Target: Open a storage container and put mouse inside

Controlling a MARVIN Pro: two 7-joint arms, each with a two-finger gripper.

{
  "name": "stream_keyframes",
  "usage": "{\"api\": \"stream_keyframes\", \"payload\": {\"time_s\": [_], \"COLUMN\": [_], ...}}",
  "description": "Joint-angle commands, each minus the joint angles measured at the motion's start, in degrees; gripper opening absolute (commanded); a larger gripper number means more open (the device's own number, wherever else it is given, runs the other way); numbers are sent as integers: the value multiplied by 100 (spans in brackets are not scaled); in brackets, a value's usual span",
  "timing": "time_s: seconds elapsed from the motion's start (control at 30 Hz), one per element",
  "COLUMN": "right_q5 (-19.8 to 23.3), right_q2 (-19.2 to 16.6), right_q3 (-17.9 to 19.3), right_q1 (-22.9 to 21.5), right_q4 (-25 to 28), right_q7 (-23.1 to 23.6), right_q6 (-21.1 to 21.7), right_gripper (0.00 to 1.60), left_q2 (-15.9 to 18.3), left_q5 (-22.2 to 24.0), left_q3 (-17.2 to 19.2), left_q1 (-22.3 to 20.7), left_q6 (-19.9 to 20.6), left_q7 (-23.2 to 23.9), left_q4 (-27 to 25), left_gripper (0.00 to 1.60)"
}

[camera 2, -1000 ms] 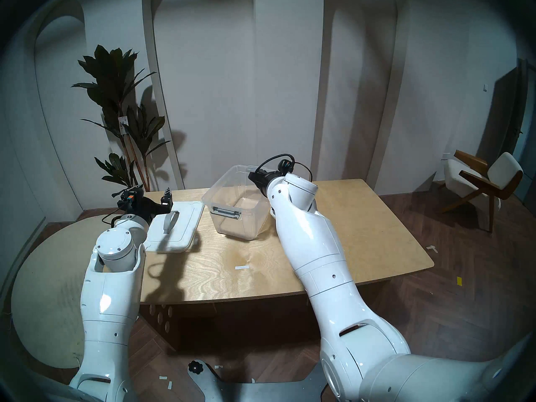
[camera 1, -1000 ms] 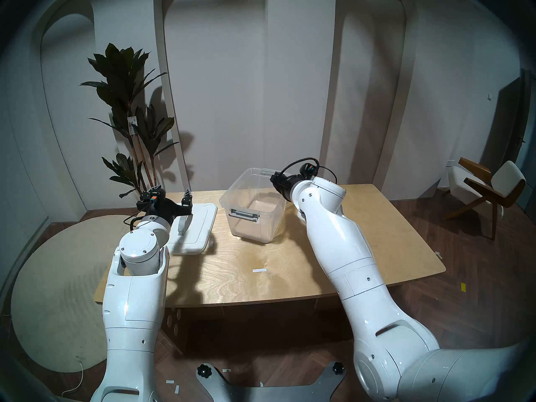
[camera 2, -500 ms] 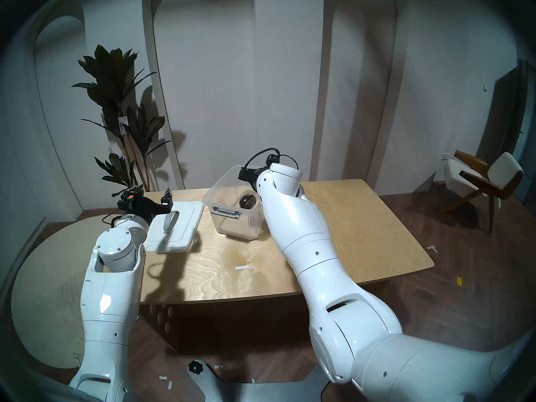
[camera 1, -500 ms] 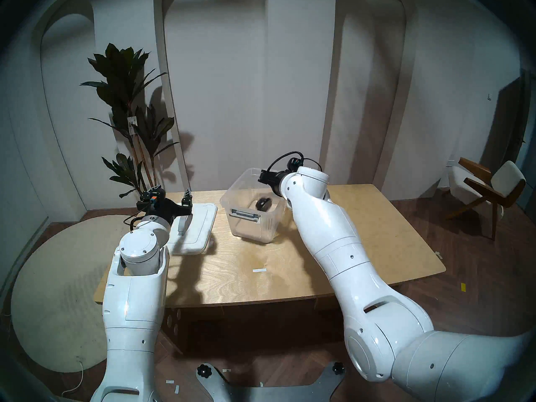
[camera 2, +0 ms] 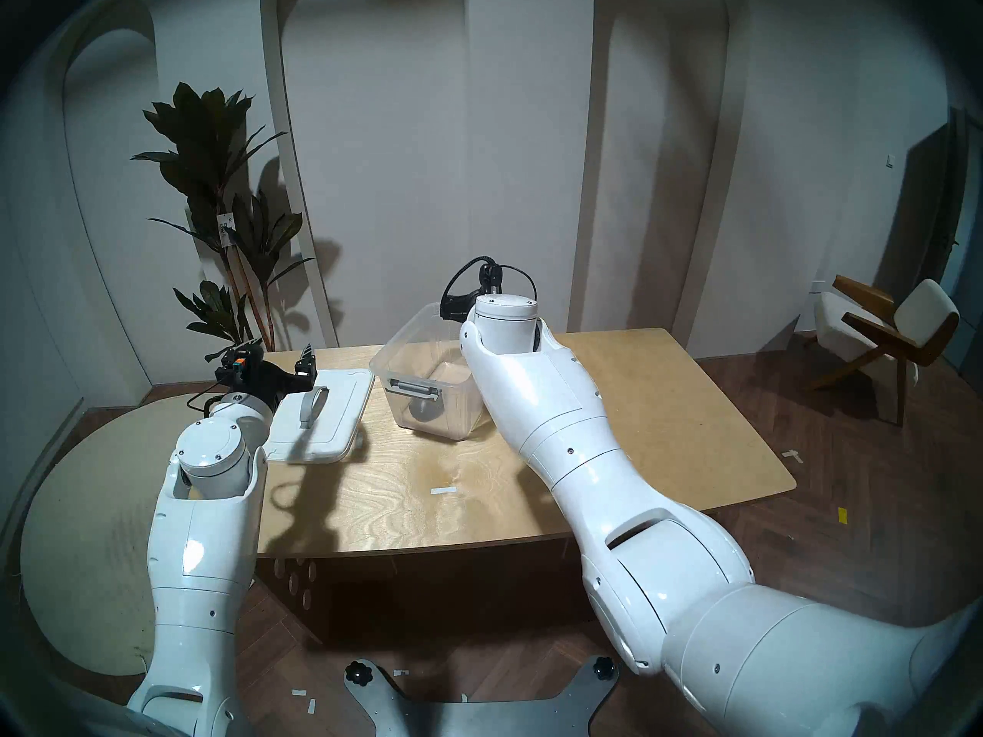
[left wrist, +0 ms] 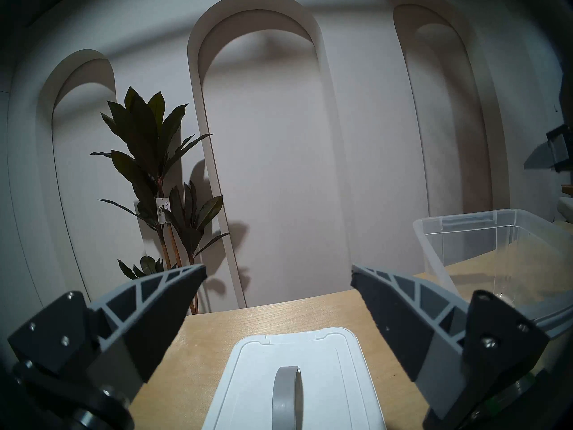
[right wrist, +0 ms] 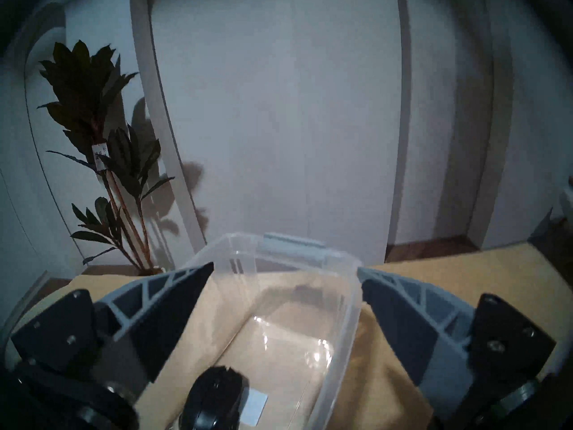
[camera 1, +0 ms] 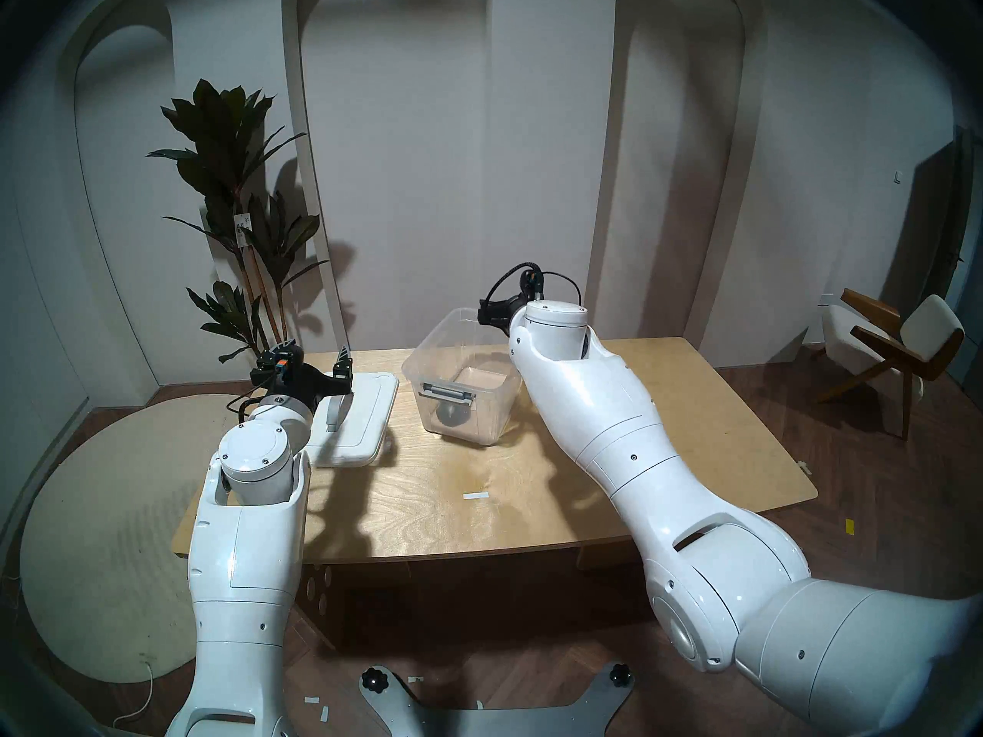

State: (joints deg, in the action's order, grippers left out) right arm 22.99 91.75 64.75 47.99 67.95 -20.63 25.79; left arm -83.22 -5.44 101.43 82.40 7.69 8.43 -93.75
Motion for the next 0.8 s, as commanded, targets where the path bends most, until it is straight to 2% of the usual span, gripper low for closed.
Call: {"api": "stream_keyframes", "payload": {"time_s": [0.0, 0.13, 0.17, 0.2, 0.43, 0.77], "right_q5": [-569, -905, -982, -1008, -1452, -1585], "right_q2": [-530, -811, -897, -896, -1327, -1826], "right_q3": [-321, -493, -506, -491, -569, -343], "right_q1": [287, 523, 640, 636, 1157, 1924], "right_q4": [692, 977, 1163, 1102, 1634, 2314], "right_q7": [40, 32, -18, -13, -255, -551], "right_q6": [-698, -1028, -1200, -1179, -1806, -2626], "right_gripper": [160, 160, 160, 160, 160, 160], "left_q2": [-3, -1, -1, 0, 0, -1], "left_q5": [8, 8, 7, 7, 7, 8], "left_q3": [-9, -9, -10, -10, -10, -9], "left_q1": [-77, -78, -79, -79, -79, -79], "left_q6": [-41, -39, -38, -38, -37, -38], "left_q7": [-5, -4, -4, -4, -4, -4], "left_q4": [-118, -112, -109, -109, -107, -109], "left_gripper": [160, 160, 160, 160, 160, 160]}}
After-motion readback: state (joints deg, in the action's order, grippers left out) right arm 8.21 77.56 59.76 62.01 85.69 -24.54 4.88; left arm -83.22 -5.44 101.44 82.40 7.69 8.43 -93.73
